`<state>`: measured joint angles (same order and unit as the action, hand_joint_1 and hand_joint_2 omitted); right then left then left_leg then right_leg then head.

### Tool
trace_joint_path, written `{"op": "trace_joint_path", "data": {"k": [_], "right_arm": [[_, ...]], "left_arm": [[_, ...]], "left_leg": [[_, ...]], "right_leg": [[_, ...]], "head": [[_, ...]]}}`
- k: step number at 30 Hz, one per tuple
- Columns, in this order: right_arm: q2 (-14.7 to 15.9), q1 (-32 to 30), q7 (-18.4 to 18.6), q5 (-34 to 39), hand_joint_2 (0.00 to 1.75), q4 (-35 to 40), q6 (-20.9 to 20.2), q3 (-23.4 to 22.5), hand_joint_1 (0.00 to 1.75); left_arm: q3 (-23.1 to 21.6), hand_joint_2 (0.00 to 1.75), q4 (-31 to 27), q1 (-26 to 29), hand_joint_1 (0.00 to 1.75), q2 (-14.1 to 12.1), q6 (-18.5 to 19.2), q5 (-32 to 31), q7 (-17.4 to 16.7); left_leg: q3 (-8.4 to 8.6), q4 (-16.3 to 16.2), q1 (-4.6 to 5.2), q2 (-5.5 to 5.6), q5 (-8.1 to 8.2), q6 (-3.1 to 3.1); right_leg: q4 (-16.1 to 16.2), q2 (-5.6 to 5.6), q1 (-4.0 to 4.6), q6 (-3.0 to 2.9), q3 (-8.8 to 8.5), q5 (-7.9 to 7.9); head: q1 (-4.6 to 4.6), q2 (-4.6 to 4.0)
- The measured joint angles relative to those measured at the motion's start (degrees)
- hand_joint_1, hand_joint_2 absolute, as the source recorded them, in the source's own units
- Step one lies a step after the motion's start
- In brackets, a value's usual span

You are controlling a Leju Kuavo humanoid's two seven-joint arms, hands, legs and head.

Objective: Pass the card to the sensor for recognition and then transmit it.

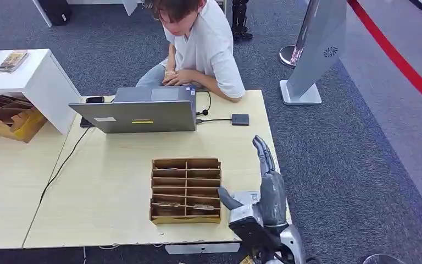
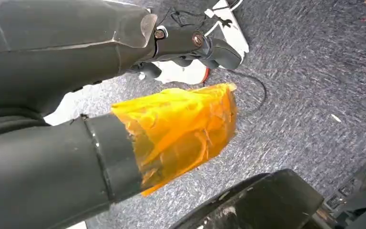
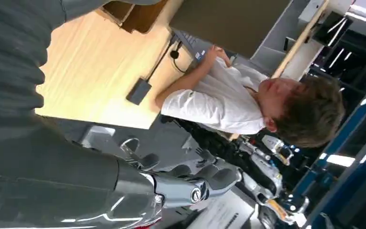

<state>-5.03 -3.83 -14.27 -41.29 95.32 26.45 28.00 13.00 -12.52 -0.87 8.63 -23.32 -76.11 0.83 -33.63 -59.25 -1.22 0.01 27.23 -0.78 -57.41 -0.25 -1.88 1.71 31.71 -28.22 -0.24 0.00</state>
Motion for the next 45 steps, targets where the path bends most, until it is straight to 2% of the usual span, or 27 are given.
{"op": "trace_joint_path", "data": {"k": [6, 15, 20, 33, 45], "right_arm": [[1.7, 0.0, 1.6, -7.7, 1.75, -0.9, 3.1, 4.8, 0.00], [3.3, 1.6, 4.1, -13.8, 1.75, -5.1, 4.4, 9.9, 0.00], [3.9, 2.3, 4.9, -15.4, 1.75, -6.4, 4.8, 11.0, 0.00], [5.8, 4.6, 13.8, -29.7, 1.75, -12.2, 7.7, 14.8, 0.00], [6.5, 4.8, 14.7, -30.7, 1.75, -14.0, 7.8, 15.7, 0.00]], "left_arm": [[0.0, 0.00, 0.0, 0.0, 0.00, 0.1, 0.0, 0.0, -0.3], [0.0, 0.00, 0.0, -0.2, 0.00, 0.4, 0.2, -0.3, -0.4], [0.0, 0.00, 0.0, -0.3, 0.00, 0.4, 0.3, -0.4, -0.4], [0.0, 0.00, 0.0, -0.4, 0.00, 0.5, 0.9, -0.9, -0.5], [0.0, 0.00, 0.0, -0.4, 0.00, 0.5, 0.9, -0.9, -0.5]], "left_leg": [[0.00, 0.0, 0.00, 0.00, 0.00, 0.00], [0.01, 0.0, 0.00, 0.00, 0.00, 0.00], [0.01, 0.0, 0.00, 0.00, 0.00, 0.00], [0.01, 0.0, 0.00, 0.00, 0.00, 0.00], [0.00, 0.0, 0.00, 0.00, 0.00, 0.00]], "right_leg": [[0.0, 0.00, 0.00, 0.00, 0.00, 0.00], [0.0, 0.00, 0.00, 0.00, -0.01, 0.00], [0.0, 0.00, 0.00, 0.00, -0.01, 0.00], [0.0, 0.00, 0.00, 0.00, -0.01, 0.00], [0.0, 0.00, 0.00, 0.00, 0.00, 0.00]], "head": [[0.00, 0.00], [-0.02, 0.00], [0.00, 0.00], [0.00, 0.00], [0.00, 0.00]]}}
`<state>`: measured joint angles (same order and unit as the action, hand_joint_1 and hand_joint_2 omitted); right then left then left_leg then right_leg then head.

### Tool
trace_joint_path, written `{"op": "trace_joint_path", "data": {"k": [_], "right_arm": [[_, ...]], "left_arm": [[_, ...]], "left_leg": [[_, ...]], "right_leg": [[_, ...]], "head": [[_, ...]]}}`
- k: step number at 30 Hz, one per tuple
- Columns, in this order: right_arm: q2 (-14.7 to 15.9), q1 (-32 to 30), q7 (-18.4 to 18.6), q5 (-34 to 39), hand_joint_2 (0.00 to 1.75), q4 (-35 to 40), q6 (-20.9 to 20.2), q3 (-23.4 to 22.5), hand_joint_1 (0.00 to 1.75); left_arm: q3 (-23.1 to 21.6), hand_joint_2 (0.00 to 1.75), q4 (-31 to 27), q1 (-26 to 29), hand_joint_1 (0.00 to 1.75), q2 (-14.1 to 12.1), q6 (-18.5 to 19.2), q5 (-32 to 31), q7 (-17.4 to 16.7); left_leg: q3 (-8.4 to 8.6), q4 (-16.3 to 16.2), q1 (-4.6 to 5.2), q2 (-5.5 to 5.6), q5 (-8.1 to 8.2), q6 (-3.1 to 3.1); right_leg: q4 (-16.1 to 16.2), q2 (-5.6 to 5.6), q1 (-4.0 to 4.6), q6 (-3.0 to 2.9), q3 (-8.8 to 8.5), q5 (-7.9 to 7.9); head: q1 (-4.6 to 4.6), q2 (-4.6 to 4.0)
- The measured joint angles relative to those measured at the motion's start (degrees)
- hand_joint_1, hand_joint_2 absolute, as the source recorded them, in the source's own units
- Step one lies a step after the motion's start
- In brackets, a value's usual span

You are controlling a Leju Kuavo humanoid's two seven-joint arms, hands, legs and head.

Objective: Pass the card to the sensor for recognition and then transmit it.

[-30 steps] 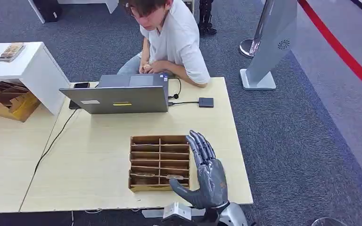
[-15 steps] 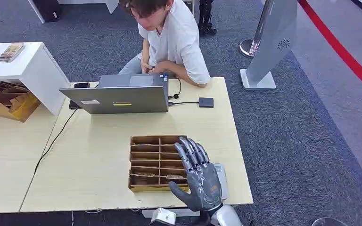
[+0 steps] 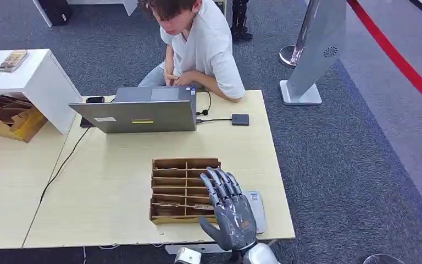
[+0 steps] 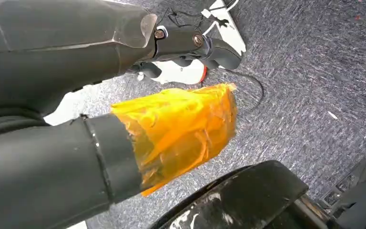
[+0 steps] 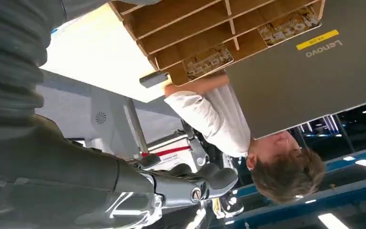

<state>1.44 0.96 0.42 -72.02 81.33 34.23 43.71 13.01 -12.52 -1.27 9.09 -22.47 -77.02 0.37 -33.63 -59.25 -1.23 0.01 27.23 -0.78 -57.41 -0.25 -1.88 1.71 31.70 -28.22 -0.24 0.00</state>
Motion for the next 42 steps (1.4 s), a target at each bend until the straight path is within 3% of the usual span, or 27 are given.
{"op": "trace_joint_path", "data": {"k": [15, 24, 42], "right_arm": [[0.1, 0.1, 0.2, 0.2, 1.75, -2.3, -0.5, 0.2, 0.00], [0.1, 0.2, 0.7, 0.6, 1.75, -4.3, -1.2, 0.2, 0.16], [0.1, 0.4, 1.2, 1.3, 1.75, -4.9, -3.1, 0.2, 0.31]], "left_arm": [[0.0, 0.00, 0.0, -0.1, 0.00, 0.0, 0.3, -0.4, 0.0], [0.0, 0.00, 0.0, -0.3, 0.00, 0.0, 0.5, -0.5, 0.0], [0.0, 0.00, 0.0, -0.5, 0.00, 0.0, 1.0, -1.0, 0.0]], "left_leg": [[0.00, 0.0, 0.00, 0.00, 0.00, 0.00], [0.00, 0.0, 0.00, 0.00, 0.00, 0.00], [0.00, 0.0, 0.00, 0.00, 0.00, 0.00]], "right_leg": [[0.0, 0.00, 0.00, 0.00, 0.00, 0.00], [0.0, 0.00, 0.00, 0.00, 0.00, 0.00], [0.0, 0.00, 0.00, 0.00, -0.01, 0.00]], "head": [[0.00, 0.00], [0.00, 0.00], [0.00, 0.00]]}}
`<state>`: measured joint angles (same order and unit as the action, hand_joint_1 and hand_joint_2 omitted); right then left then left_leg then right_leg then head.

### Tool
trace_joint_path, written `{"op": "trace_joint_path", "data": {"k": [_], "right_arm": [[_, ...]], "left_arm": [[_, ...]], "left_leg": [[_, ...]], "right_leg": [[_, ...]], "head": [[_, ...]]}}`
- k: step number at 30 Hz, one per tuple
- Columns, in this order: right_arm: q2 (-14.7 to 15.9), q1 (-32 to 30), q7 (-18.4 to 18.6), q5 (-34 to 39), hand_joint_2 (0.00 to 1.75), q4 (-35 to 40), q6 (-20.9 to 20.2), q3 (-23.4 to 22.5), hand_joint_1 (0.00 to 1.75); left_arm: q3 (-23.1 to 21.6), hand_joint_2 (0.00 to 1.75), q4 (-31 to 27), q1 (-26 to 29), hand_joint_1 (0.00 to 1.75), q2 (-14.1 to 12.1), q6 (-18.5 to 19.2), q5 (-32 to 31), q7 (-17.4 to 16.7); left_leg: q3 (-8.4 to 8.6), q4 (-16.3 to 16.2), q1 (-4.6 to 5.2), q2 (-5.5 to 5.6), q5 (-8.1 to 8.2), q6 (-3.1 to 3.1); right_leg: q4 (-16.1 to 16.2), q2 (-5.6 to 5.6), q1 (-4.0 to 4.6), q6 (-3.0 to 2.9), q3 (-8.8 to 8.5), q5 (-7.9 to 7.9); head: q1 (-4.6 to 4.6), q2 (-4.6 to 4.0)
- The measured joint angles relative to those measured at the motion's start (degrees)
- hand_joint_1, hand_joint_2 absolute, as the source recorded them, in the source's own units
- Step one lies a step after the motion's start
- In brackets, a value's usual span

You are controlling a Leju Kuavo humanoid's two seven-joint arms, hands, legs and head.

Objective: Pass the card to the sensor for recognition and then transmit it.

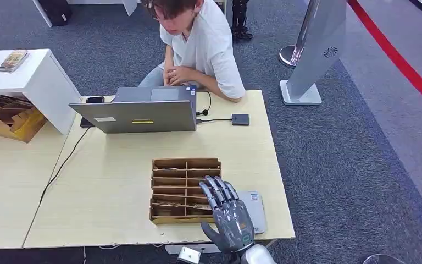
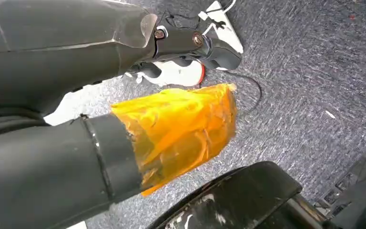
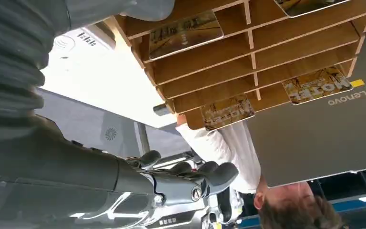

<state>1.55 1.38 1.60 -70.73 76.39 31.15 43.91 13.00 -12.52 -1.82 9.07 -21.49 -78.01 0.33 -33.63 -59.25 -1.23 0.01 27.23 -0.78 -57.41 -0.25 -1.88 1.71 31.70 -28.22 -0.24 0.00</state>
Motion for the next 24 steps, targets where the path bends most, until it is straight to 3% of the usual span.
{"op": "trace_joint_path", "data": {"k": [1, 24], "right_arm": [[0.0, 0.0, 0.0, 0.0, 1.75, 0.0, 0.0, 0.0, 0.38], [-0.6, 1.0, 0.6, 1.3, 1.75, -2.1, -1.4, 0.0, 0.45]], "left_arm": [[0.0, 0.00, 0.0, 0.0, 0.00, 0.0, 0.0, 0.0, 0.0], [-0.1, 0.00, 0.0, -0.4, 0.00, 0.0, 0.4, -0.5, -0.1]], "left_leg": [[0.00, 0.0, 0.00, 0.00, 0.00, 0.00], [0.00, 0.0, 0.00, 0.00, 0.00, 0.00]], "right_leg": [[0.0, 0.00, 0.00, 0.00, 0.00, 0.00], [0.0, 0.00, 0.00, 0.00, 0.00, 0.00]], "head": [[0.00, 0.00], [0.00, 0.00]]}}
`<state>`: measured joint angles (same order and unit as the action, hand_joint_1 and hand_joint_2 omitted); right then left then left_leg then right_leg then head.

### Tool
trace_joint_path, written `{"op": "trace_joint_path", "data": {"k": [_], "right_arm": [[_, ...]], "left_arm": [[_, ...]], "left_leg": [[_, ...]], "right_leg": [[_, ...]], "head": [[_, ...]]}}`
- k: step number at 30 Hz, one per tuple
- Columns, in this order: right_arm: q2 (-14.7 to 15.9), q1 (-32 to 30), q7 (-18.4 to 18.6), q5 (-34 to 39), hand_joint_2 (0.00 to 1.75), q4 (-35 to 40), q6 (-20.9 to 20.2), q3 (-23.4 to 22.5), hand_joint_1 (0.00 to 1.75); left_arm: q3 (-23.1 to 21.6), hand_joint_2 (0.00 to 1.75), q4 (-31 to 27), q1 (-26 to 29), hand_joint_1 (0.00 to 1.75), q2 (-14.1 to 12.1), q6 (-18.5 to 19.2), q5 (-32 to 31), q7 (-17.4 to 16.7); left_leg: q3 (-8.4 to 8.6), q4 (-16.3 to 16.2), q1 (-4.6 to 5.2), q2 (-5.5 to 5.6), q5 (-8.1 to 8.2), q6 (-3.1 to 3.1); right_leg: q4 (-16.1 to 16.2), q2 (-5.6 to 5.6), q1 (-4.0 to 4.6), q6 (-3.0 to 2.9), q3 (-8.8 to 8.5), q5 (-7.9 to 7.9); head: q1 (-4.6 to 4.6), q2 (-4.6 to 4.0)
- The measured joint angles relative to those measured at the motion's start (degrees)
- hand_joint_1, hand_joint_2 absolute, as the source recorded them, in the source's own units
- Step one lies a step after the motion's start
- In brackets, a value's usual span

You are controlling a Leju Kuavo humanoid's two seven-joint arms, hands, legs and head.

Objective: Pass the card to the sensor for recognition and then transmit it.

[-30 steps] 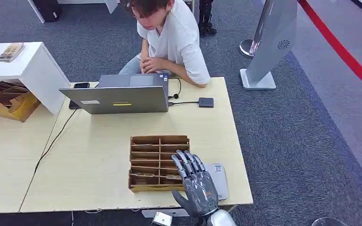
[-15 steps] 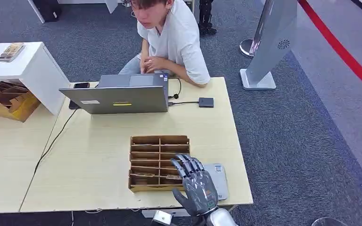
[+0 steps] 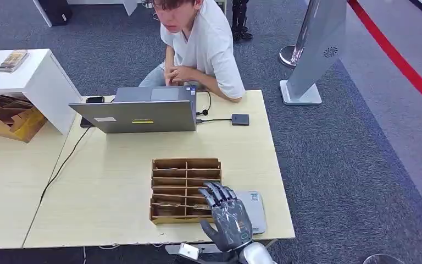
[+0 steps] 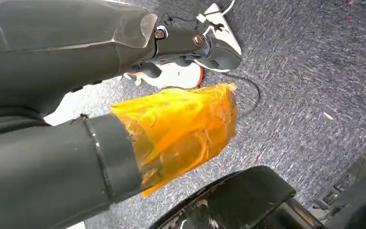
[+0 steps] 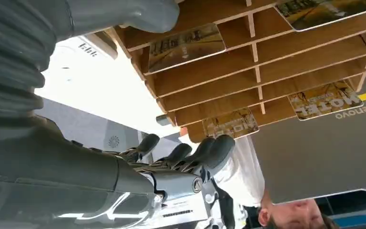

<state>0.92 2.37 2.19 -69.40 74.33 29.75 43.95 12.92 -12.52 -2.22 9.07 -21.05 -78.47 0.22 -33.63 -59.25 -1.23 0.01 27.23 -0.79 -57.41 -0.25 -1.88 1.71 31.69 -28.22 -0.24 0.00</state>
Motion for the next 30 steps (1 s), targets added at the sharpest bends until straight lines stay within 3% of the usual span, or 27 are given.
{"op": "trace_joint_path", "data": {"k": [4, 25, 30], "right_arm": [[0.0, 0.3, 0.2, 0.3, 1.75, -0.4, -0.7, 0.0, 0.54], [-0.3, 0.6, 0.9, 1.0, 1.75, -1.0, -3.0, 0.0, 0.47], [-0.3, 0.6, 1.0, 1.0, 1.75, -1.0, -3.0, 0.0, 0.54]], "left_arm": [[-0.2, 0.00, 0.0, 0.0, 0.00, 0.0, 0.1, -0.1, -0.1], [-0.3, 0.00, 0.0, -0.1, 0.00, 0.0, 0.5, -0.1, -0.3], [-0.4, 0.00, 0.0, -0.1, 0.00, 0.0, 0.5, -0.1, -0.3]], "left_leg": [[0.00, 0.0, 0.00, 0.00, 0.00, 0.00], [0.00, 0.0, 0.00, 0.00, 0.00, 0.00], [0.00, 0.0, 0.00, 0.00, 0.00, 0.00]], "right_leg": [[0.0, 0.00, 0.00, 0.00, 0.00, 0.00], [0.0, 0.00, 0.00, 0.00, 0.00, 0.00], [0.0, 0.00, 0.00, 0.00, 0.00, 0.00]], "head": [[0.00, 0.00], [0.00, 0.00], [0.00, 0.00]]}}
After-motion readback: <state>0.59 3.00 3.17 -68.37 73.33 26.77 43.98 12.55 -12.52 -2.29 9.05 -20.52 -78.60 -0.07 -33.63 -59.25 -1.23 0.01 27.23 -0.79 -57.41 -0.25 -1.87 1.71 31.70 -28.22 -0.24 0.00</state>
